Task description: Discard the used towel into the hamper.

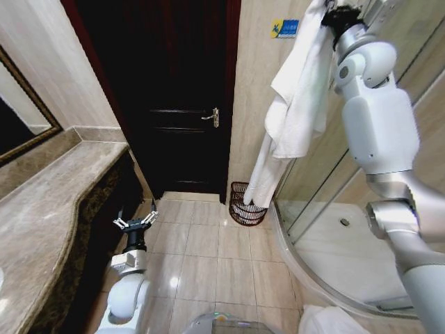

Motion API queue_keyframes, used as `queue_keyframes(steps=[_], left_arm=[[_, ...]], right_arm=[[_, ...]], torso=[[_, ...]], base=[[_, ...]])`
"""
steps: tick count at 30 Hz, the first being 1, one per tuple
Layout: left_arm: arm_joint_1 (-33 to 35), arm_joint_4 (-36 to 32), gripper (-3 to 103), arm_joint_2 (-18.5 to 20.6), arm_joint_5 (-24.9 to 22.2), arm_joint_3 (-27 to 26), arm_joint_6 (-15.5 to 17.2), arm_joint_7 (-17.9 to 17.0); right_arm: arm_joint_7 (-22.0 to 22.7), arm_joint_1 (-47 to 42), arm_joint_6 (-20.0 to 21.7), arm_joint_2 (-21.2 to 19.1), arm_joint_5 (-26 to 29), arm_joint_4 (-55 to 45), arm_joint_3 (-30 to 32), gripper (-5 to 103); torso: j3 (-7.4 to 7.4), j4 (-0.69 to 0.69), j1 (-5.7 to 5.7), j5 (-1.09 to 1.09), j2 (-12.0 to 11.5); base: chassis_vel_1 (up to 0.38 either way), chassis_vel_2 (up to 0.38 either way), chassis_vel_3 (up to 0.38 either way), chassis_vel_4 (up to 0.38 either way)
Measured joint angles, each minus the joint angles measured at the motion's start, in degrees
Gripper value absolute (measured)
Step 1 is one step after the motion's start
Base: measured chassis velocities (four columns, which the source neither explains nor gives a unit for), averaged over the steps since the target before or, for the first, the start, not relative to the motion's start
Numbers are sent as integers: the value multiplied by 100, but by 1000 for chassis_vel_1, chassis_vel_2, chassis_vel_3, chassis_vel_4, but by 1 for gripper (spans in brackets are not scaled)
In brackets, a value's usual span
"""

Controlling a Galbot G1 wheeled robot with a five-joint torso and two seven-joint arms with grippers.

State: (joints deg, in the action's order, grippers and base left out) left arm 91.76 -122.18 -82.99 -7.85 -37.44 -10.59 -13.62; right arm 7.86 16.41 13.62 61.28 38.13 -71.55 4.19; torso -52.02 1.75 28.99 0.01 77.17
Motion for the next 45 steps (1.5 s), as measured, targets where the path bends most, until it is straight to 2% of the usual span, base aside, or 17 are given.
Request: queue_keyframes(steps=[24,34,45], left_arm=[[42,-51,100,20,47,14,-12,0],[39,-46,100,35,46,21,-14,-2],[42,-12,100,22,67,48,-24,2]], right_arm=[[-40,-282,-21,-223,3,-152,114,4],[-19,-1109,26,-412,64,-693,322,4],[-38,-1495,-93,-345,-44,-669,435,4]], torso=[[0,0,0,-1,0],[0,-1,1,1,0],[0,-1,-1,0,0]], base=[[-64,65,71,-67],[-35,51,43,-46],[0,0,0,0]])
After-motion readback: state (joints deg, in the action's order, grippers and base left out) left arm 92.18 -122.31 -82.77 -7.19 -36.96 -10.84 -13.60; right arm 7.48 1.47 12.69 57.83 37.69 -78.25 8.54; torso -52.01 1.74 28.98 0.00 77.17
